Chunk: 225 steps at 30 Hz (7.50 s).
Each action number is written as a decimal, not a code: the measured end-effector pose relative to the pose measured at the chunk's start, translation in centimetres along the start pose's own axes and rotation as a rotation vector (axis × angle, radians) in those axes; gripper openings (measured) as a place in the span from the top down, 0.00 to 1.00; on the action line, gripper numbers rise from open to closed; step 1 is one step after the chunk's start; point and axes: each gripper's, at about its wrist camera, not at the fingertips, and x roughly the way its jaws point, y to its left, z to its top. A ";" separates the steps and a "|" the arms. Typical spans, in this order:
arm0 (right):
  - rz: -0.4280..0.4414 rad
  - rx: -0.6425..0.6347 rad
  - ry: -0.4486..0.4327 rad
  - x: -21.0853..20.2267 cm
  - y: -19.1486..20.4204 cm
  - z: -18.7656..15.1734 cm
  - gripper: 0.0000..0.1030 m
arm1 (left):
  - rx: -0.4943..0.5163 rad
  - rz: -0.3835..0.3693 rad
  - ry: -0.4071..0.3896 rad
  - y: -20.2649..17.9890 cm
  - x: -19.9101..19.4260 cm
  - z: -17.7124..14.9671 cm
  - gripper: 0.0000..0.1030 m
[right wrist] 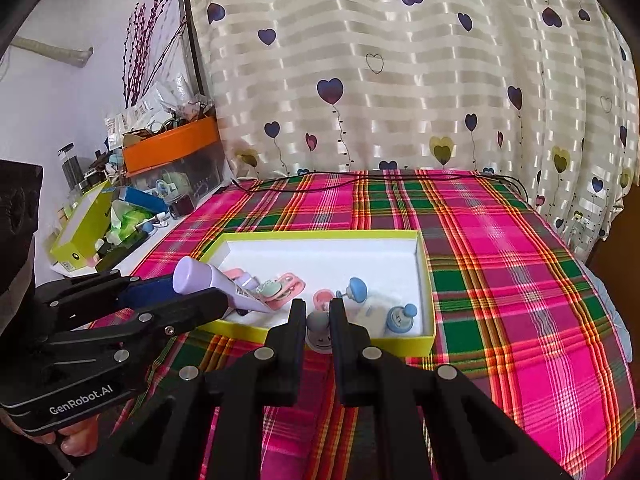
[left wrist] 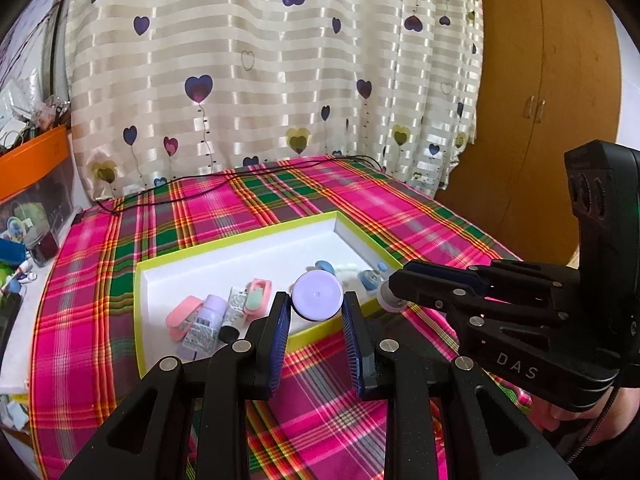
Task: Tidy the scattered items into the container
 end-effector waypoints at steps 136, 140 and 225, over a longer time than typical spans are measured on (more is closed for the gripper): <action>0.006 0.046 0.054 1.4 -0.6 -2.0 0.76 | -0.077 0.042 0.079 1.5 2.4 -1.4 0.73; 0.016 0.057 0.064 1.1 -0.5 -2.7 0.76 | -0.083 0.051 0.083 1.5 1.8 -2.0 0.73; -0.029 0.049 0.138 0.7 0.0 -6.1 0.73 | -0.174 0.165 0.165 4.6 0.0 -7.2 0.73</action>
